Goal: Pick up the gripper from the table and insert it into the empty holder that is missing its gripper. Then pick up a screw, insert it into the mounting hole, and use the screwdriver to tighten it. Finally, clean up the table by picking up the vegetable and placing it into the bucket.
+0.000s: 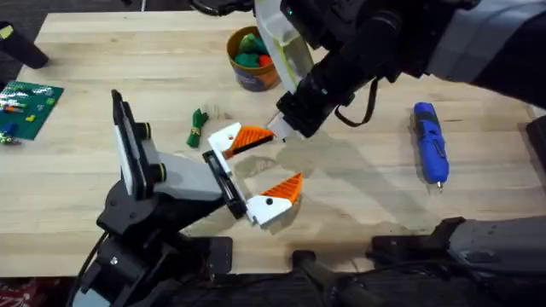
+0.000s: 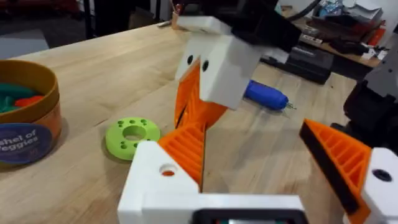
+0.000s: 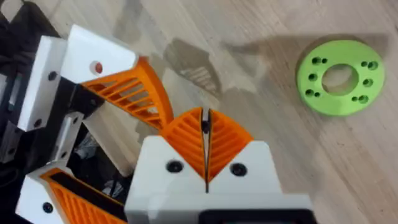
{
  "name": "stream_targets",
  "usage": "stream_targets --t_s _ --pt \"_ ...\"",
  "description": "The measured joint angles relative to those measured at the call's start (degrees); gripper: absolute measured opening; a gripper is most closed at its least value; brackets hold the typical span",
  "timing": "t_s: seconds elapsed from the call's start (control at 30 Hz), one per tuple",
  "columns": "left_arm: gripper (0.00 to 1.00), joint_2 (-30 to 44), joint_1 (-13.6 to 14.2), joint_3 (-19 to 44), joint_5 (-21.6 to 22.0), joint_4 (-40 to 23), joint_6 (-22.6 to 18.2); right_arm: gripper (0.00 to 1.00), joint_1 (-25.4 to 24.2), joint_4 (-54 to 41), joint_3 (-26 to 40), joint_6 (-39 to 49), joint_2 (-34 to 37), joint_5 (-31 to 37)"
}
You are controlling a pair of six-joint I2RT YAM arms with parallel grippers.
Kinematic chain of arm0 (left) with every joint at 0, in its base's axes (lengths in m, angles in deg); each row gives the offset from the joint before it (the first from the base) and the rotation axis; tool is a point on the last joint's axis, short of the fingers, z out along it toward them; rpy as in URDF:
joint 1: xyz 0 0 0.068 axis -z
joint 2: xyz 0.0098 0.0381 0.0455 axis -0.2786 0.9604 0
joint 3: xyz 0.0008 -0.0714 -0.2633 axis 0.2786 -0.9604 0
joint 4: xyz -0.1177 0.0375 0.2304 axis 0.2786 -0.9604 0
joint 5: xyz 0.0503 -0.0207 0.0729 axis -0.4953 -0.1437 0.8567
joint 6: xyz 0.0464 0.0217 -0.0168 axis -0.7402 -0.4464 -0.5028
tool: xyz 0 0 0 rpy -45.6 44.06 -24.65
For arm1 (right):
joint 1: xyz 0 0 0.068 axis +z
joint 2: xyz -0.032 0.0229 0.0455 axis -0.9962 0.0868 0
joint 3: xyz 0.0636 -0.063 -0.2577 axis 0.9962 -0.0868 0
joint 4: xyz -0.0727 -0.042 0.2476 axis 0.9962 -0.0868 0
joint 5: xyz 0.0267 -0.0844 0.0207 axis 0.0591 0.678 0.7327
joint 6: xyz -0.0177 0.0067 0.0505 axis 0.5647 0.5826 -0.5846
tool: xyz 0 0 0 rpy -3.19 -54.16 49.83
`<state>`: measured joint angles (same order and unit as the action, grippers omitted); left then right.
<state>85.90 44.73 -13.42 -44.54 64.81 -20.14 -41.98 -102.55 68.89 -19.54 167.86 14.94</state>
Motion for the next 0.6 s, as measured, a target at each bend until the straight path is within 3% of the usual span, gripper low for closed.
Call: stream_targets --t_s 0.6 --pt "0.985 0.0 0.02 0.0 -0.66 0.02 -0.02 0.01 -1.38 6.18 0.0 -0.44 0.0 -3.74"
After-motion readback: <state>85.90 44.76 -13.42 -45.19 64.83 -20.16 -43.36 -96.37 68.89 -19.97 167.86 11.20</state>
